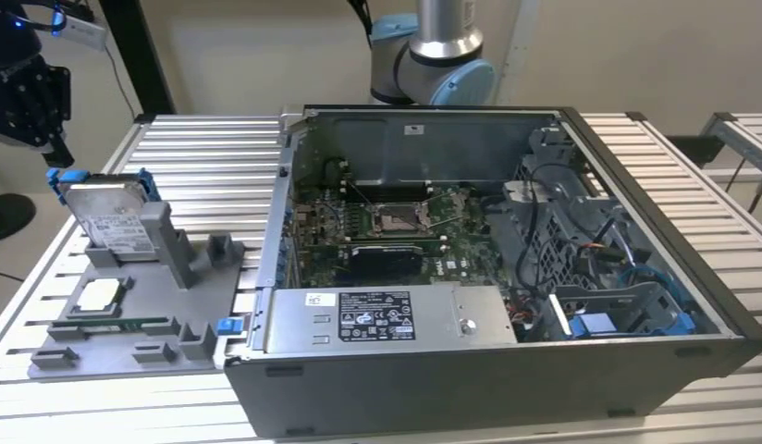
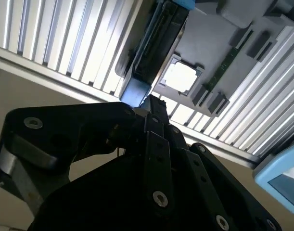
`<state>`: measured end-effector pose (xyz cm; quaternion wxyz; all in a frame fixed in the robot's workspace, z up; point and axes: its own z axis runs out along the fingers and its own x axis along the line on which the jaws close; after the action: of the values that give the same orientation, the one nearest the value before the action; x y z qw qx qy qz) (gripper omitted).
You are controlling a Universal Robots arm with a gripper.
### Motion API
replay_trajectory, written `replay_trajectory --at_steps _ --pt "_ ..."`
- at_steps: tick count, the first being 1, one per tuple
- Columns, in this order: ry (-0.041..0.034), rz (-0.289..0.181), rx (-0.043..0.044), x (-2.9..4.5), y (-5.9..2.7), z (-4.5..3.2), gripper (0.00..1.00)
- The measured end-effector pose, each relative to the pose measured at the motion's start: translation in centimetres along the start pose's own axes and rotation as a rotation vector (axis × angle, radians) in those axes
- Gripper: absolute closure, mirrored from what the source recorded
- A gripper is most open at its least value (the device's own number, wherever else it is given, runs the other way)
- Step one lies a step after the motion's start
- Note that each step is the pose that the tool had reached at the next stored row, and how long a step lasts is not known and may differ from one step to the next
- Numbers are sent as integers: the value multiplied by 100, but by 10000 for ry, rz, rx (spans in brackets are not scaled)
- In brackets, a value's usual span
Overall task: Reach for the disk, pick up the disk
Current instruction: 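Pick up the disk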
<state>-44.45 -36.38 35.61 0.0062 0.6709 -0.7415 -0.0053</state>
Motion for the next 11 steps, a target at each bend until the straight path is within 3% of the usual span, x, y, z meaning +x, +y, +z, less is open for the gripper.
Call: replay_trajectory --at_steps 4,11 --pt "1 -16 0 -5 0 0 100" --pt "1 -82 1 -78 5 1 100"
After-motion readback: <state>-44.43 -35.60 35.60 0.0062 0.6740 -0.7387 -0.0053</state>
